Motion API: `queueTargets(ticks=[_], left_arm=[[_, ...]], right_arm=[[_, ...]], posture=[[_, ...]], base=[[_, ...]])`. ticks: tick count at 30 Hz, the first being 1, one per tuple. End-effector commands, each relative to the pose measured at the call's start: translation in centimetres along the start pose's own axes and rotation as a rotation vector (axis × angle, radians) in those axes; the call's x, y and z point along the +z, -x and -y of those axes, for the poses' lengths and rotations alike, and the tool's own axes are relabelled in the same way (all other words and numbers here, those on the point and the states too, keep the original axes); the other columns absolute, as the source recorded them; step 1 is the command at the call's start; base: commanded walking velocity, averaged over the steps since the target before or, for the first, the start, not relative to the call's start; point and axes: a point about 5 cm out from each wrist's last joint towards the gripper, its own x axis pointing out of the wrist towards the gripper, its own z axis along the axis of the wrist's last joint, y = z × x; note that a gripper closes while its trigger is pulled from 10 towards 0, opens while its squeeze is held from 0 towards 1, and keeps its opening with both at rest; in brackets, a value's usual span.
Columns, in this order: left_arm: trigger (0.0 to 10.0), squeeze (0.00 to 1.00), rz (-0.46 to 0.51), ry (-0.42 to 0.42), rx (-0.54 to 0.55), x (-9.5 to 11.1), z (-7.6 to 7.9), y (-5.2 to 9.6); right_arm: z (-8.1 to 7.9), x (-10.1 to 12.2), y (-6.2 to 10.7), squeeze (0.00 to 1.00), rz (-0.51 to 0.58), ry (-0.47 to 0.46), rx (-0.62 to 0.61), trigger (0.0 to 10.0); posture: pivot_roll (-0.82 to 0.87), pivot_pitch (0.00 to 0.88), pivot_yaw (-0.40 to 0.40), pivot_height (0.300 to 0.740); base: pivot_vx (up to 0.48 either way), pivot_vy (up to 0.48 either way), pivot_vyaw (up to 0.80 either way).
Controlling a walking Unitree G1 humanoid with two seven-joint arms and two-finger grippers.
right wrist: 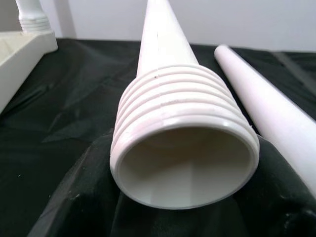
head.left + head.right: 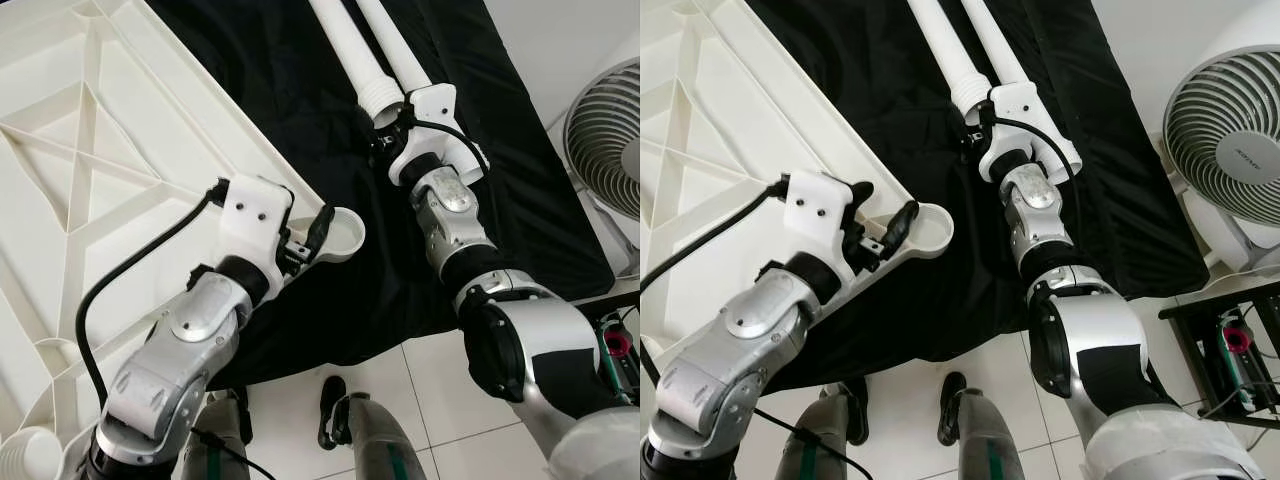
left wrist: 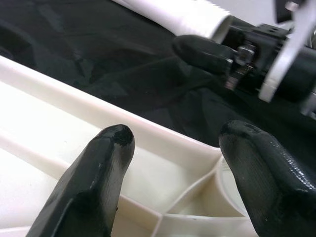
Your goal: Building children table
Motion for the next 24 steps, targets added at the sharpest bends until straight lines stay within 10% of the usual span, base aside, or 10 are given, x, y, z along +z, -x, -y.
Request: queueTargets(ticks=[1, 8, 9, 20, 21, 23, 24], left_arm=[[10.0, 0.0, 0.001, 0.024, -0.146, -0.1, 0.1, -0.3], [10.0, 0.0, -0.001, 0.063, -0.18, -0.2, -1.3, -1.3], [10.0, 1.0, -0.006, 0.091, -0.179, -0.4, -1.7, -1.6], [10.0, 1.0, -0.028, 0.199, -0.267, -0.5, -2.6, -4.1], [10.0, 0.4, -0.013, 0.239, -0.291, 0.1, -2.6, -4.7], [10.0, 0.4, -0.013, 0.239, -0.291, 0.1, -2.6, -4.7], [10.0, 0.03, -0.003, 0.266, -0.308, 0.5, -2.7, -5.1]], right_arm=[[0.1, 0.0, 0.7, 0.0, 0.053, 0.01, -0.004, 10.0], [0.1, 0.1, 2.2, 0.0, 0.128, 0.028, 0.002, 10.0], [0.1, 0.2, 2.7, 0.0, 0.145, 0.035, -0.001, 10.0], [-0.3, 1.4, 5.2, 0.0, 0.217, 0.04, -0.032, 10.0], [-0.4, 1.8, 5.7, 0.0, 0.226, 0.039, -0.038, 10.0], [-0.4, 1.8, 5.7, 0.0, 0.226, 0.039, -0.038, 10.0], [-0.5, 2.0, 6.0, 0.0, 0.232, 0.038, -0.042, 10.0]], posture=[[0.22, 0.302, -0.079, 0.74], [0.2, 0.281, -0.077, 0.74], [0.19, 0.27, -0.071, 0.74], [0.15, 0.236, -0.068, 0.74], [0.14, 0.229, -0.07, 0.74], [0.14, 0.229, -0.07, 0.74], [0.14, 0.228, -0.071, 0.74]], base=[[0.0, 0.0, 0.0], [0.0, 0.0, 0.0], [0.0, 0.0, 0.0], [0.0, 0.0, 0.0], [0.0, 0.0, 0.0], [0.0, 0.0, 0.0], [0.0, 0.0, 0.0]])
